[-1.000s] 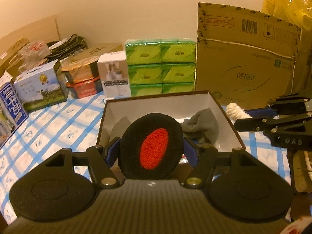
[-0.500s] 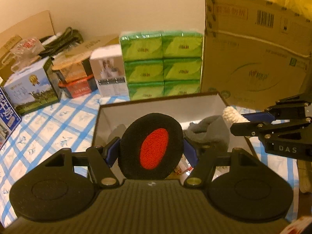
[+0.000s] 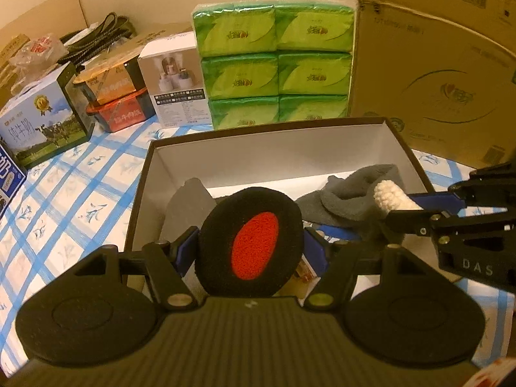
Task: Organize soft objects
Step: 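Carry the black-red pad and cream ring over the brown box with both grippers, then open both grippers to release the pad and ring into the box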
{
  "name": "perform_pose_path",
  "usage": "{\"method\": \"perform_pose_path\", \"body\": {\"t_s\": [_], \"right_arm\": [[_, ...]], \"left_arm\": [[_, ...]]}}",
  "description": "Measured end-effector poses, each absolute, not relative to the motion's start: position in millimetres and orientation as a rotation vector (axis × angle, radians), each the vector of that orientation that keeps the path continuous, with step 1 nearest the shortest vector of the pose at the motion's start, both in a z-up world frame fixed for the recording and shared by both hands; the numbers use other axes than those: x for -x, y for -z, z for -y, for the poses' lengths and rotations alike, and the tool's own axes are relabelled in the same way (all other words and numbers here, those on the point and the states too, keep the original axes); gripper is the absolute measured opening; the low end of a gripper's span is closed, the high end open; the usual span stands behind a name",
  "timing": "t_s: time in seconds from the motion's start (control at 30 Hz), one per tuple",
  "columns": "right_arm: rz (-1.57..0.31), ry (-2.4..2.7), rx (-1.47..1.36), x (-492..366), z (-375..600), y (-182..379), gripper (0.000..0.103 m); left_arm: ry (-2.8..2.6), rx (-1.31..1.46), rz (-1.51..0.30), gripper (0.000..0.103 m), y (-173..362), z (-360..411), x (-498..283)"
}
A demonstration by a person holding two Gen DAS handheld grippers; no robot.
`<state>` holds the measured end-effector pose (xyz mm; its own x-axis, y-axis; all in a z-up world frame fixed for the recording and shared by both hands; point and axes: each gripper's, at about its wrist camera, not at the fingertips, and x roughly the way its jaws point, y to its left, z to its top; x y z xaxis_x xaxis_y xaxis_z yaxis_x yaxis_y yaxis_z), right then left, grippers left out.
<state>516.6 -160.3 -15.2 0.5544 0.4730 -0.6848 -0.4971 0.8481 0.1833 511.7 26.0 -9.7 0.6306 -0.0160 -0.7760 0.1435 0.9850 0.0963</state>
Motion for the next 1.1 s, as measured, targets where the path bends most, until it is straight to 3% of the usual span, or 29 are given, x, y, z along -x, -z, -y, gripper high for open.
{"method": "perform_pose_path", "body": {"t_s": [0.3,0.87,0.93,1.0,1.1], "right_arm": [[-0.821,-0.546,0.003,-528,161,21,0.019],[-0.802,-0.529,0.022,-531,152,23,0.020],[-0.790,-0.520,0.025,-533,151,22,0.027],[-0.788,-0.501,0.015,-534,151,21,0.053],[-0.745,-0.506,-0.007,-533,154,17,0.062]], "left_arm": [[0.046,-0.150,-0.864,0.076,15,-34,-522],[0.039,-0.144,-0.851,0.076,17,-43,-520],[0.038,-0.143,-0.849,0.076,17,-44,-519],[0.041,-0.138,-0.845,0.076,16,-45,-518],[0.047,-0.123,-0.836,0.076,14,-48,-515]]}}
